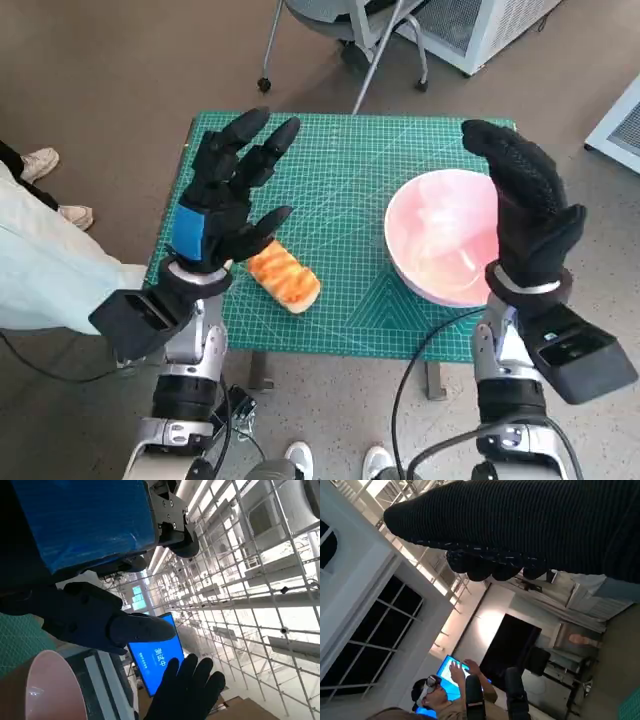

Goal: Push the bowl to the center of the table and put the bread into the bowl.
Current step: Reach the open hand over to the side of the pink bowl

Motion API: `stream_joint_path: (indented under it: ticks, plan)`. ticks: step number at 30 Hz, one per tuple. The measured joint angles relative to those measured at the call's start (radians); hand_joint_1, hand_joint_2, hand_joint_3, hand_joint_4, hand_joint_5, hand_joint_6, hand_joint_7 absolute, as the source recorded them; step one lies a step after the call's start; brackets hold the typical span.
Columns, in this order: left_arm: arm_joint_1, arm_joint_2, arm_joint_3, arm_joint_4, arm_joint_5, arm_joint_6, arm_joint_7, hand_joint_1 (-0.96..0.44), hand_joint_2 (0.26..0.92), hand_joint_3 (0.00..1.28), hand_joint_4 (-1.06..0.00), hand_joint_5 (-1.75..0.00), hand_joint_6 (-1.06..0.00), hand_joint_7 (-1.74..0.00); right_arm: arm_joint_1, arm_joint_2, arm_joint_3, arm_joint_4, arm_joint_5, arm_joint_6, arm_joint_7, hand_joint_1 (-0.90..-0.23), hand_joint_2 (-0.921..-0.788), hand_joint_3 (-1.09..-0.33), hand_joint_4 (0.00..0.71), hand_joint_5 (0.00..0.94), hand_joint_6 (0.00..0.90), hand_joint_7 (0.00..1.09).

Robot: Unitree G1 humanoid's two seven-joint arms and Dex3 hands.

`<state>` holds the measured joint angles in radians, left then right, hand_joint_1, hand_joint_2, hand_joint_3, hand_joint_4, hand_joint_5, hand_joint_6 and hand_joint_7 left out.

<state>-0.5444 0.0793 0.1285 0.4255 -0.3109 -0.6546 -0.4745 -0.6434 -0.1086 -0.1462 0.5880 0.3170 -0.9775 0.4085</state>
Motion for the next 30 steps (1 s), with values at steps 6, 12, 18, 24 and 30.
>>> stream_joint_path:
  ticks: [6,12,18,24,30]
  plan:
    - [0.000,0.000,0.000,0.000,-0.001,0.000,0.000,-0.38,0.921,0.27,-0.47,0.00,-0.14,-0.60,0.000,0.000,-0.003,-0.001,0.001,0.000,0.000,-0.562,-0.921,-0.715,0.312,0.000,-0.001,0.78]
    - [0.001,0.000,0.000,-0.002,0.000,0.000,0.000,-0.38,0.921,0.26,-0.47,0.00,-0.15,-0.59,0.001,-0.012,-0.024,0.008,0.008,0.000,0.004,-0.555,-0.921,-0.731,0.304,0.000,-0.001,0.78]
    - [0.003,0.000,0.003,-0.002,-0.001,-0.001,0.000,-0.38,0.921,0.26,-0.47,-0.01,-0.15,-0.58,-0.006,-0.051,-0.091,0.074,-0.014,-0.038,-0.034,-0.518,-0.921,-0.783,0.303,0.001,-0.001,0.77]
    - [0.006,0.001,0.006,-0.002,-0.001,-0.006,-0.003,-0.39,0.921,0.25,-0.47,0.00,-0.15,-0.56,-0.025,-0.102,-0.182,0.242,-0.141,-0.118,-0.221,-0.479,-0.921,-0.830,0.303,0.001,-0.001,0.75]
    - [0.007,0.001,0.008,-0.002,-0.004,-0.016,-0.009,-0.40,0.921,0.25,-0.47,0.00,-0.16,-0.55,-0.033,-0.201,-0.210,0.451,-0.261,-0.103,-0.420,-0.490,-0.921,-0.840,0.298,0.000,0.003,0.74]
